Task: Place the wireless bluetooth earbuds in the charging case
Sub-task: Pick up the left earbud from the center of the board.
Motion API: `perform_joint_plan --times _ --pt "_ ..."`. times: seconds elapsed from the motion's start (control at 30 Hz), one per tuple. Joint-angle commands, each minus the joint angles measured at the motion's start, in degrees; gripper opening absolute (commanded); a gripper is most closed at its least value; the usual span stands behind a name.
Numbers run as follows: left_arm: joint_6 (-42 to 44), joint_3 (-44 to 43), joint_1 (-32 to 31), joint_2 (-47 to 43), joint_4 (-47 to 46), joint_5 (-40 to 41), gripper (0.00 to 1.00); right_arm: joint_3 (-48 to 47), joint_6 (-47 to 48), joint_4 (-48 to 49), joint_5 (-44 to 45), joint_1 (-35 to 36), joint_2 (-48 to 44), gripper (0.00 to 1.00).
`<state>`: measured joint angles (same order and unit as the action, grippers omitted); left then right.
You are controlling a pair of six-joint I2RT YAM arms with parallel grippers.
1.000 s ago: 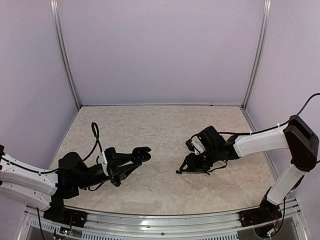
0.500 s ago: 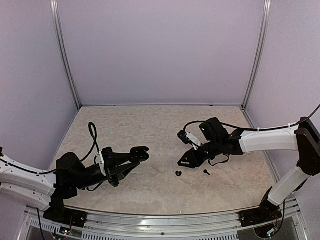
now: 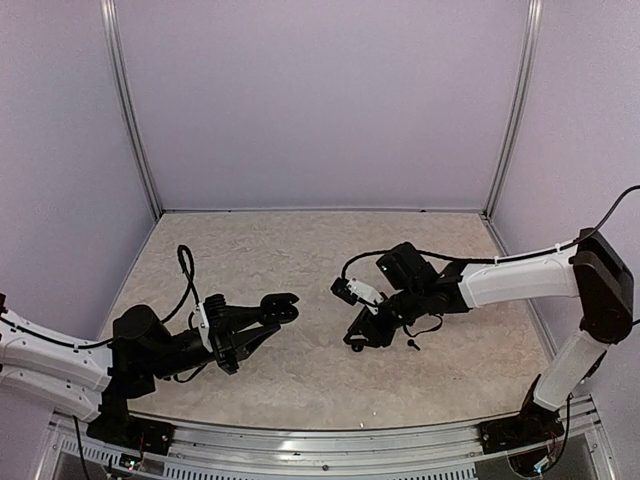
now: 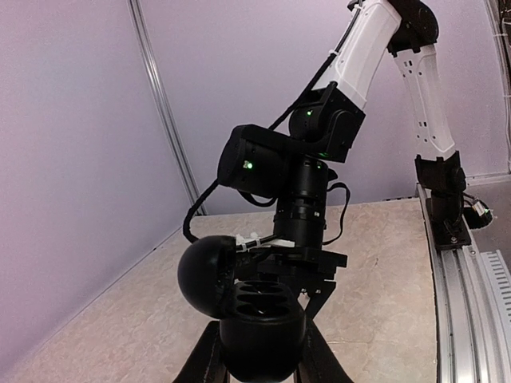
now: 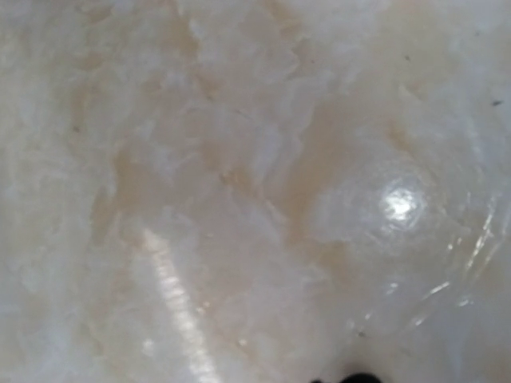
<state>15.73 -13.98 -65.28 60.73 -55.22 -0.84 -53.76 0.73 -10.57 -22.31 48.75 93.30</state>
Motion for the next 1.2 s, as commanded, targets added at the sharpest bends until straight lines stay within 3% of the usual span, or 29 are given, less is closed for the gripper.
perform_joint_plan --times 0.0,0.6,1.17 --pt "0.14 -0.83 0.0 0.13 -0.76 -0.26 0.04 -2.54 1.87 -2.1 0.34 0.16 3.75 0.3" --pt "0.2 -0.7 0.04 -0.22 -0.41 0.46 0.04 -3.68 2.39 -5.21 4.27 0.19 8.98 0.23" --pt "0.53 -1.12 0.17 0.41 -0.59 0.15 0.04 -4.08 3.12 -6.56 8.51 0.17 10.6 0.26"
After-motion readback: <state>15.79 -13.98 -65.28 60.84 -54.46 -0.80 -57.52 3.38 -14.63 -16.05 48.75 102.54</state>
